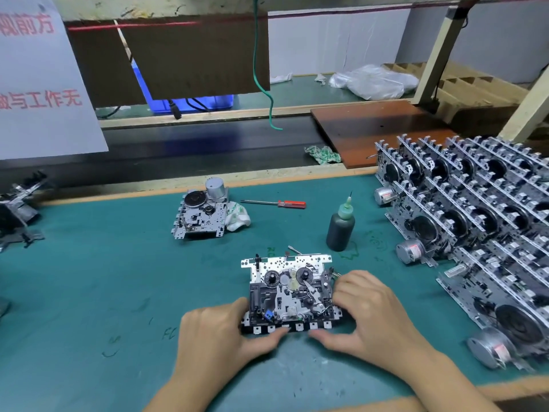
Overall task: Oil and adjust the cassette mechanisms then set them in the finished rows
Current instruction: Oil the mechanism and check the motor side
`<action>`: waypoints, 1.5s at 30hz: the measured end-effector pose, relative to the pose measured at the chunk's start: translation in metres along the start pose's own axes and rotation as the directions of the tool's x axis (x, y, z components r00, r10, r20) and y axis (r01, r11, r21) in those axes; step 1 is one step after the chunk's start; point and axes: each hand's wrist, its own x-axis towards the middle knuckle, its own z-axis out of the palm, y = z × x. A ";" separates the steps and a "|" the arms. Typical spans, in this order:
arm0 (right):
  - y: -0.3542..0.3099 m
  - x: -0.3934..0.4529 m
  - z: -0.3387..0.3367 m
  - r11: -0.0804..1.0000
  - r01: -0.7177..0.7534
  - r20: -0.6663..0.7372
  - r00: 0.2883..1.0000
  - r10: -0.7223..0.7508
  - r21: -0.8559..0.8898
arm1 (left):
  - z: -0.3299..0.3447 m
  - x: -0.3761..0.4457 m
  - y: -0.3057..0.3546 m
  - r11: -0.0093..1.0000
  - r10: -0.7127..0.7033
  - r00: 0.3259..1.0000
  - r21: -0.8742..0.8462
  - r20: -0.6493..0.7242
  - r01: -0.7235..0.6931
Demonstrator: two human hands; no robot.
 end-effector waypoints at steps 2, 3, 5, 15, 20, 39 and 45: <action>-0.002 -0.002 0.003 0.998 -0.025 -0.033 0.999 0.023 -0.059 | -0.001 0.001 -0.004 0.999 0.048 0.998 -0.027 0.028 -0.047; -0.002 -0.002 0.002 0.997 -0.027 -0.039 0.999 0.025 -0.073 | -0.002 0.001 -0.004 0.998 0.056 0.998 -0.039 0.043 -0.054; -0.001 -0.001 0.000 0.997 -0.022 -0.037 0.999 0.020 -0.075 | -0.002 0.000 -0.003 0.999 0.040 0.997 -0.039 0.068 -0.038; -0.005 -0.001 0.000 0.998 -0.018 -0.031 0.999 0.016 -0.059 | -0.003 -0.001 0.001 0.997 0.023 0.998 -0.069 0.057 -0.019; -0.004 0.001 0.001 0.996 0.025 -0.023 0.999 -0.027 -0.082 | -0.003 -0.001 -0.002 0.999 -0.033 0.994 0.011 0.106 0.032; -0.008 0.002 0.000 0.992 -0.071 -0.003 0.997 0.071 -0.108 | -0.006 0.006 -0.007 0.996 0.064 0.994 -0.061 0.091 -0.059; -0.010 0.004 -0.001 0.996 -0.079 0.037 0.996 0.078 0.030 | -0.003 0.005 -0.001 0.998 -0.061 0.996 -0.019 0.066 0.063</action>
